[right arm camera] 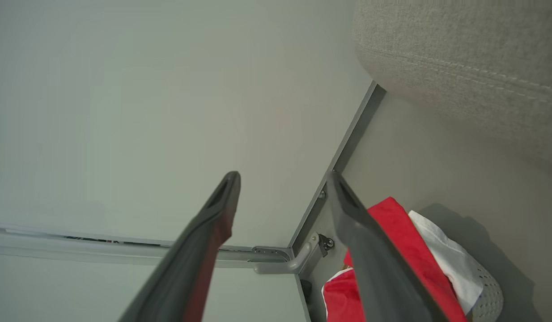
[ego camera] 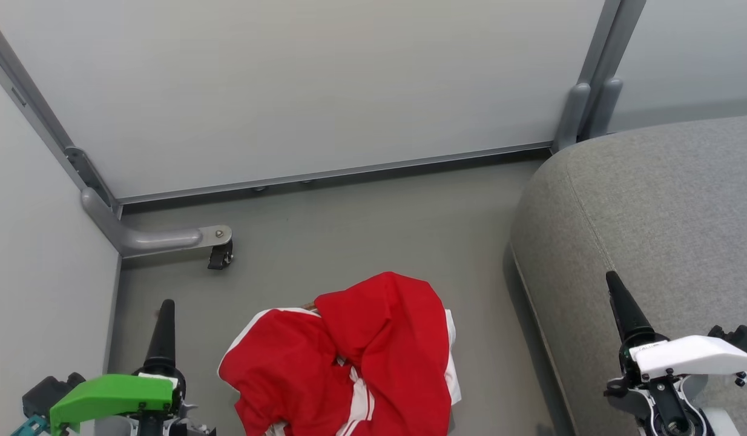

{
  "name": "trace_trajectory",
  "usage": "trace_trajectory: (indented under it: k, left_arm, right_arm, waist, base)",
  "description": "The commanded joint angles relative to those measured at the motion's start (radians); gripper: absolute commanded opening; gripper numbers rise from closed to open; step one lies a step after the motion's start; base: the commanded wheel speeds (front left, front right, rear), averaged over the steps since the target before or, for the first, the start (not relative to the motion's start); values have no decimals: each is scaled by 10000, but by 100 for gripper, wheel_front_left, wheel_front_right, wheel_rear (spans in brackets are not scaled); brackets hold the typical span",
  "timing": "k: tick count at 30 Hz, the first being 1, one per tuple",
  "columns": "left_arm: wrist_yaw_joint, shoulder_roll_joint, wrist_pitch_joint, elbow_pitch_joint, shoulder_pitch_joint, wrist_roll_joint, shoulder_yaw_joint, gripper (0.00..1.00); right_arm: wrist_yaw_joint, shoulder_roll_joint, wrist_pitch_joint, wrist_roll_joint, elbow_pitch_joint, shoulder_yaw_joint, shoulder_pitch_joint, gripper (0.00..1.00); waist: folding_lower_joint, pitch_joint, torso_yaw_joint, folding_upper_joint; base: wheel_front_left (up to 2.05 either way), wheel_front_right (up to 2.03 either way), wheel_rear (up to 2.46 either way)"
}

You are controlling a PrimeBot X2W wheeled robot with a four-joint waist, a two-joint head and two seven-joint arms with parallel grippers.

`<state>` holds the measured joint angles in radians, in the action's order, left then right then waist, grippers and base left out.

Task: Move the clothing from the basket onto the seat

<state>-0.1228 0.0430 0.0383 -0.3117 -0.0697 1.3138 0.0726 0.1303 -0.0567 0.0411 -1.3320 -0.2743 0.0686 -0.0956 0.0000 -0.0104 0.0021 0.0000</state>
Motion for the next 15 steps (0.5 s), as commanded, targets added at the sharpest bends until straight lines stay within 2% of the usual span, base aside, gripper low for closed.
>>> trace_trajectory:
  k: [1, 15]
  left_arm:
    - [57, 114, -127, 107, -289, -614, -75, 100]
    - [355, 336, -692, -114, -463, -3331, -738, 100]
  right_arm:
    - [3, -128, -148, 546, 195, -73, -341, 100]
    - [3, -225, -718, 3091, 102, -521, -578, 100]
  waist:
    - [0, -9, 1, 0]
    - [0, -100, 8, 0]
  base:
    - [0, 0, 0]
    - [0, 0, 0]
